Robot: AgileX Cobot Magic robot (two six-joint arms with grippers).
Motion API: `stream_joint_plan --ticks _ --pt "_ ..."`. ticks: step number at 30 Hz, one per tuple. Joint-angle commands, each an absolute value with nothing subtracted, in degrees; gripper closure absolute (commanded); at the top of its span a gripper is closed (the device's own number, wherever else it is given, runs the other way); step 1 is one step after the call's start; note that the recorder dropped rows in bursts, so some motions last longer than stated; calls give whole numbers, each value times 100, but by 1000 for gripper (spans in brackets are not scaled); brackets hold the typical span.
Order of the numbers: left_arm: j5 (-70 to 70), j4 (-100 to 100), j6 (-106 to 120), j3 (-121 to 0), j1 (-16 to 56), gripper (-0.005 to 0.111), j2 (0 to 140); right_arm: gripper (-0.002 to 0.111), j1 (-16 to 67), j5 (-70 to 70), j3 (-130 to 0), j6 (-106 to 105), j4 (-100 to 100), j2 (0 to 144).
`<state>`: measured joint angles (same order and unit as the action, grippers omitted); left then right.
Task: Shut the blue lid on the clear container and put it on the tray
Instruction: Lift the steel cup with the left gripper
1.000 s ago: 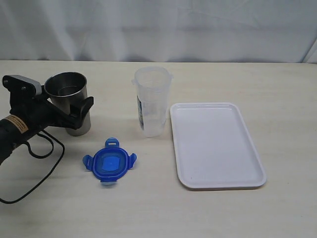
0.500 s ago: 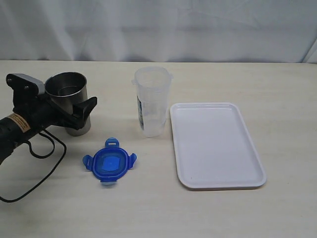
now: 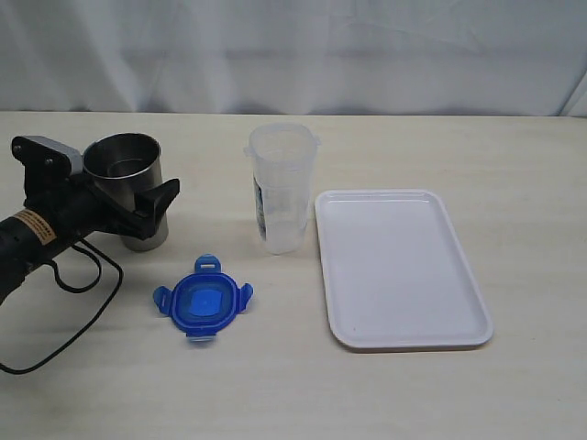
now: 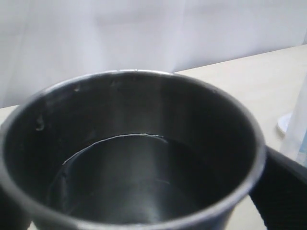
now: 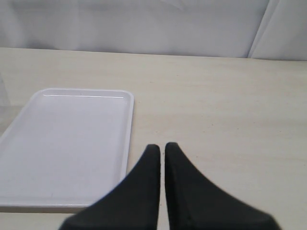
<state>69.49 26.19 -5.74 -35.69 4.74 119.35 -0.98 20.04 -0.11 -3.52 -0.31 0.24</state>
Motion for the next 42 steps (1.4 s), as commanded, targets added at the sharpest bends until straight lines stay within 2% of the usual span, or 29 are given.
stream_joint_plan --ticks 1,9,12,14,19,21,27,31,42 --pt "6996 2531 -622 -3577 475 2 11942 104 -119 1981 0 -368 -70 0" --pt "6996 2546 -622 -3577 475 2 11942 104 -119 1981 0 -368 -70 0" --pt "6996 2570 -634 -3577 475 8 11942 104 -119 1981 0 -368 -70 0" --pt "6996 2612 -634 -3577 475 19 11942 104 -119 1981 0 -368 -70 0" --pt "6996 2769 -634 -3577 475 56 11942 104 -119 1981 0 -368 -70 0" --pt "6996 2865 -658 -3577 475 67 11942 104 -119 1981 0 -368 -70 0" --pt "6996 2877 -1056 -3577 475 86 11942 104 -119 1981 0 -368 -70 0" --pt "6996 2913 -1103 -3577 475 107 11942 104 -119 1981 0 -368 -70 0" --pt "6996 2889 -1278 -3617 475 107 11927 104 -119 1981 0 -368 -70 0"
